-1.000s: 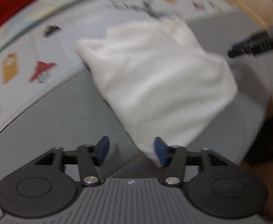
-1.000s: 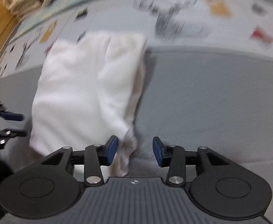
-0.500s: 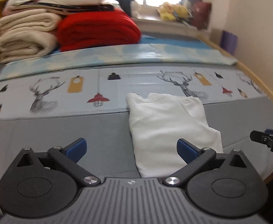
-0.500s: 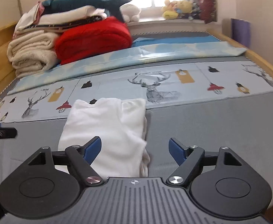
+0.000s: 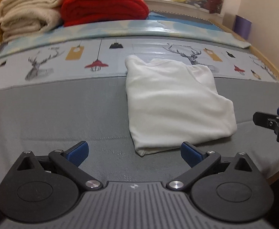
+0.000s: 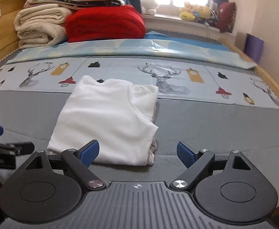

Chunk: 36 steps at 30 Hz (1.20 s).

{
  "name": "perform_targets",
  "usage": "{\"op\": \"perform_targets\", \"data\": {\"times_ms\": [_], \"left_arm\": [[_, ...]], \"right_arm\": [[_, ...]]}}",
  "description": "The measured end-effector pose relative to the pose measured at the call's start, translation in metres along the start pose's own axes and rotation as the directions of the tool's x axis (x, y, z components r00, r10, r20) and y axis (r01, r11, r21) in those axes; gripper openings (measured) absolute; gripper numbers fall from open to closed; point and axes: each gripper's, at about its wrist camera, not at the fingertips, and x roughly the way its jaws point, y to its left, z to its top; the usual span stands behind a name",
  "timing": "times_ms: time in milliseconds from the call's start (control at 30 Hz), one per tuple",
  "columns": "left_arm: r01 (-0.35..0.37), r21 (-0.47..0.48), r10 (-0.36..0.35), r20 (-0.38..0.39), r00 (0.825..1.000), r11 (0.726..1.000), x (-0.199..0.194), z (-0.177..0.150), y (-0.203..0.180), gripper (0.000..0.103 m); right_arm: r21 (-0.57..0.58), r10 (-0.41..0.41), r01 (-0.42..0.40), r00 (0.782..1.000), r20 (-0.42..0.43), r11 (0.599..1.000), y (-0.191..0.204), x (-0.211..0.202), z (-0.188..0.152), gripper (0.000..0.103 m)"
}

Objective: Fold small clothes

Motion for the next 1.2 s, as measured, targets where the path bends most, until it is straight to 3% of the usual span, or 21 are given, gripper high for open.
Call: {"op": "perform_targets", "data": {"times_ms": [333, 1200], "left_arm": [[0.003, 0.004, -0.003, 0.039, 0.999, 1.0, 0.002, 0.004, -0.005, 0.103], [0.031, 0.005, -0.031, 0.031, 0.999, 1.0, 0.008, 0.003, -0.002, 0.103]], "right_arm": [[-0.016, 0.022, -0.022, 0.999, -0.023, 1.0, 0.001, 0.006, -0.003, 0.089], [-0.086, 0.043, -0.045, 0.999, -0.014, 0.995, 0.016, 0.011, 0.0, 0.089]]}}
